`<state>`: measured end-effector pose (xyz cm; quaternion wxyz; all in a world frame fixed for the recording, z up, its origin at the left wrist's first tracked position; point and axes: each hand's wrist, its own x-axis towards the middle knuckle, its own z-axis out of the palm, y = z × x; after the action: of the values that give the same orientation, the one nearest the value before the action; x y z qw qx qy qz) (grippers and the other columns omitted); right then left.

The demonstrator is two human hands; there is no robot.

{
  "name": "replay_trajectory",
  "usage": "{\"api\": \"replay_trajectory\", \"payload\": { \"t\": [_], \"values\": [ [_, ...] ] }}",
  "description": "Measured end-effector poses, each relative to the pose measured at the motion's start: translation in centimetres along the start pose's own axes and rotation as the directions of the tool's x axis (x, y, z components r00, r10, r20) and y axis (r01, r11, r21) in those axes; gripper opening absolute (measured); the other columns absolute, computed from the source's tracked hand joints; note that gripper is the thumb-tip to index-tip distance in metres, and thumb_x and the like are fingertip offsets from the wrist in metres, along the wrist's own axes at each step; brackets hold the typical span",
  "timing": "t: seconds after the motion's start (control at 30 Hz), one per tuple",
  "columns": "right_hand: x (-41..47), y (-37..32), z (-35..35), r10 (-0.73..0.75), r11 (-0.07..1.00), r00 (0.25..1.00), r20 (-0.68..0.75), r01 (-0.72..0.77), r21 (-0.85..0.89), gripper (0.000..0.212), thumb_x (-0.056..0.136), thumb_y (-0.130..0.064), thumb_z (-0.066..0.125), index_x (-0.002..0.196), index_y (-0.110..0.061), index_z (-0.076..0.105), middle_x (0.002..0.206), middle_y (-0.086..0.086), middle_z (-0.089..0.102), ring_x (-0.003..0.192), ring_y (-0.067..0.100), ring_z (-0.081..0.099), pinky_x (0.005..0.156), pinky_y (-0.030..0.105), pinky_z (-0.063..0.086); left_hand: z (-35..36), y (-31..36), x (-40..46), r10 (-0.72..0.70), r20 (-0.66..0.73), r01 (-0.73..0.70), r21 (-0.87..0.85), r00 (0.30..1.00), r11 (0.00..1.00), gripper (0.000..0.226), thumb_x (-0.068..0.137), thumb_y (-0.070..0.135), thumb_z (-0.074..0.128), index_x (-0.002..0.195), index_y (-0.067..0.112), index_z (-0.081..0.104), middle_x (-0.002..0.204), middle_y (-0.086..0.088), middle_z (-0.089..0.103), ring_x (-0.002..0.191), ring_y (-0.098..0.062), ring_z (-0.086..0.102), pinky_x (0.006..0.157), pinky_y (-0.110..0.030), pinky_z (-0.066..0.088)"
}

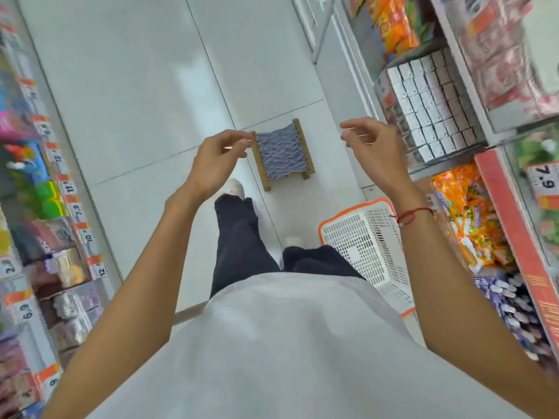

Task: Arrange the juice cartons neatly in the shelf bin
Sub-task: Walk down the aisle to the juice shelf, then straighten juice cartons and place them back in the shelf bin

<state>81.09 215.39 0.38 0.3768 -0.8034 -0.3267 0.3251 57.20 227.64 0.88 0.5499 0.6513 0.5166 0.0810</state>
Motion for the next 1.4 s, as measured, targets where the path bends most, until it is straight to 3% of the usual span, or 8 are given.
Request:
{"api": "replay_trajectory", "payload": {
  "t": [0.23, 0.5, 0.77, 0.97, 1.1, 1.2, 1.3, 1.4],
  "values": [
    [5.2, -1.8, 2.2, 0.221, 0.965, 0.945, -0.243, -0.177, 0.192, 0.016, 0.091, -0.016, 0.061, 0.103, -0.017, 0.072, 0.097, 0.006, 0.072, 0.088, 0.017, 0.066, 0.089, 0.029, 0.053, -3.7, 7.1, 13.3, 0.092, 0.282, -0.151, 0.195, 0.955, 0.969, 0.025, 0.1, 0.022, 0.049, 0.119, 0.016, 0.064, 0.112, 0.002, 0.069, 0.099, -0.014, 0.066, 0.086, -0.024, 0.047],
    [6.1, 1.4, 0.7, 0.465, 0.865, 0.752, -0.466, -0.276, 0.418, 0.016, 0.09, -0.012, 0.06, 0.095, -0.021, 0.072, 0.086, -0.004, 0.069, 0.079, 0.009, 0.062, 0.085, 0.024, 0.052, 2.9, 13.7, 21.6, 0.108, 0.561, -0.325, 0.303, 0.821, 0.896, 0.023, 0.1, 0.019, 0.051, 0.117, 0.014, 0.065, 0.111, -0.002, 0.069, 0.096, -0.015, 0.065, 0.08, -0.023, 0.046],
    [7.4, 7.8, -3.5, 0.545, 0.827, 0.678, -0.492, -0.339, 0.448, 0.015, 0.091, -0.013, 0.062, 0.097, -0.021, 0.072, 0.093, 0.006, 0.072, 0.089, 0.024, 0.068, 0.088, 0.036, 0.054, 13.6, 16.0, 26.0, 0.125, 0.694, -0.436, 0.292, 0.709, 0.851, 0.022, 0.1, 0.018, 0.051, 0.117, 0.014, 0.065, 0.113, -0.003, 0.068, 0.098, -0.015, 0.064, 0.082, -0.021, 0.045],
    [11.8, 12.6, -3.9, 0.584, 0.806, 0.617, -0.528, -0.362, 0.469, 0.014, 0.091, -0.016, 0.063, 0.094, -0.026, 0.072, 0.09, -0.003, 0.069, 0.085, 0.018, 0.065, 0.086, 0.04, 0.053, 18.7, 15.7, 32.6, 0.191, 0.753, -0.559, 0.269, 0.63, 0.785, 0.018, 0.1, 0.014, 0.051, 0.109, 0.023, 0.064, 0.114, 0.005, 0.066, 0.104, -0.017, 0.062, 0.09, -0.025, 0.046],
    [16.8, 16.7, -3.0, 0.568, 0.821, 0.586, -0.578, -0.356, 0.447, 0.014, 0.091, -0.013, 0.063, 0.098, -0.021, 0.072, 0.098, 0.0, 0.072, 0.082, 0.014, 0.063, 0.087, 0.043, 0.053, 22.6, 13.7, 38.6, 0.267, 0.763, -0.688, 0.298, 0.588, 0.662, 0.023, 0.1, 0.02, 0.051, 0.118, 0.027, 0.064, 0.121, 0.008, 0.064, 0.112, -0.012, 0.058, 0.092, -0.023, 0.043],
    [20.9, 20.8, -2.2, 0.515, 0.856, 0.565, -0.644, -0.379, 0.351, 0.017, 0.091, -0.014, 0.063, 0.105, -0.019, 0.071, 0.106, 0.0, 0.069, 0.096, 0.018, 0.062, 0.09, 0.036, 0.049, 26.5, 12.1, 43.3, 0.384, 0.807, -0.851, 0.254, 0.448, 0.46, 0.027, 0.1, 0.023, 0.051, 0.125, 0.027, 0.061, 0.128, 0.006, 0.061, 0.119, -0.013, 0.055, 0.091, -0.022, 0.041],
    [24.0, 25.2, -1.6, 0.432, 0.874, 0.528, -0.731, -0.445, 0.195, 0.024, 0.092, -0.015, 0.062, 0.115, -0.017, 0.067, 0.118, 0.003, 0.065, 0.113, 0.027, 0.053, 0.09, 0.02, 0.034, 31.0, 10.3, 46.7, 0.443, 0.869, -0.961, 0.116, 0.22, 0.25, 0.029, 0.101, 0.019, 0.051, 0.129, 0.022, 0.059, 0.133, 0.004, 0.059, 0.124, -0.015, 0.05, 0.1, -0.024, 0.039],
    [26.4, 29.6, -1.1, 0.351, 0.871, 0.488, -0.799, -0.483, 0.087, 0.032, 0.094, -0.022, 0.061, 0.126, -0.016, 0.063, 0.132, 0.003, 0.059, 0.127, 0.024, 0.045, 0.104, 0.023, 0.028, 35.7, 8.0, 48.8, 0.459, 0.888, -0.999, -0.02, 0.001, 0.041, 0.032, 0.1, 0.017, 0.053, 0.131, 0.014, 0.059, 0.134, 0.0, 0.058, 0.126, -0.019, 0.05, 0.108, -0.031, 0.037]
  ]
}}
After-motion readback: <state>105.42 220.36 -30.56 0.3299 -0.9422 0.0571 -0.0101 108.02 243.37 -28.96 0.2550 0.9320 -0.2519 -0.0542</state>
